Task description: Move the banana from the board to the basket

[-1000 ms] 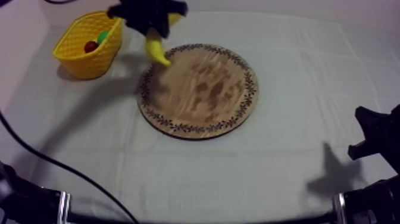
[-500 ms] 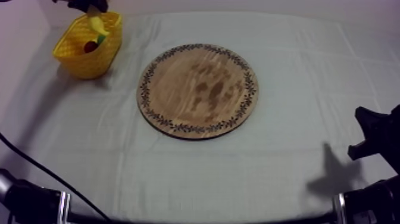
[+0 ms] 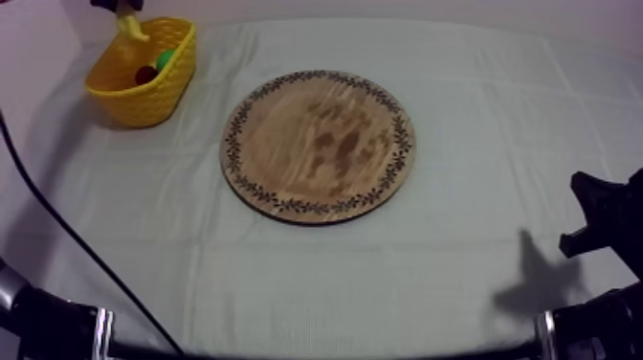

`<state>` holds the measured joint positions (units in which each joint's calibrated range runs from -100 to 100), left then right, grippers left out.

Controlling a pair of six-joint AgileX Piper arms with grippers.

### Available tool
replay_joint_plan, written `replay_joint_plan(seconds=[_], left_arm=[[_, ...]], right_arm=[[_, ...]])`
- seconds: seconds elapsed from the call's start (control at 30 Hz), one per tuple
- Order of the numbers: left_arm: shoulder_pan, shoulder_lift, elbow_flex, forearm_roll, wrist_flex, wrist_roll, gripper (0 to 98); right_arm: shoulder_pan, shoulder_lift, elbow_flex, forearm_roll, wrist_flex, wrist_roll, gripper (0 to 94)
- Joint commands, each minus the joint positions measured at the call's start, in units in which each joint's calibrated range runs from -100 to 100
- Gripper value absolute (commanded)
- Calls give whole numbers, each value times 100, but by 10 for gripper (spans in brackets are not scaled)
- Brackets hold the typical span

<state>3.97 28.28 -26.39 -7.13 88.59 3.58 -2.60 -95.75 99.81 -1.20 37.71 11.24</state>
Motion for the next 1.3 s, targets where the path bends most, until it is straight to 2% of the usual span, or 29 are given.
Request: replay_joint_plan(seconds=[0.0, 0.4, 0.7, 0.77, 0.87, 0.97, 1.1, 1.27], left_arm=[[-13, 286, -2, -28, -96, 5, 259], [-99, 1395, -101, -250, -1014, 75, 225], [-124, 1772, -347, -401, -1136, 106, 234], [-125, 1794, -390, -412, -1141, 146, 316], [-135, 1773, -407, -430, -1172, 256, 577], [-151, 1706, -453, -392, -1189, 253, 763], [-159, 1573, -507, -361, -1196, 237, 854], [-147, 1366, -397, -347, -1201, 241, 860]], right_arm=[[0, 0, -3, 1, 3, 1, 3], [0, 0, -3, 1, 3, 1, 3], [0, 0, -3, 1, 3, 1, 3], [0, 0, -3, 1, 3, 1, 3], [0, 0, -3, 1, 3, 1, 3], [0, 0, -3, 1, 3, 1, 3], [0, 0, -3, 1, 3, 1, 3], [0, 0, -3, 1, 3, 1, 3]])
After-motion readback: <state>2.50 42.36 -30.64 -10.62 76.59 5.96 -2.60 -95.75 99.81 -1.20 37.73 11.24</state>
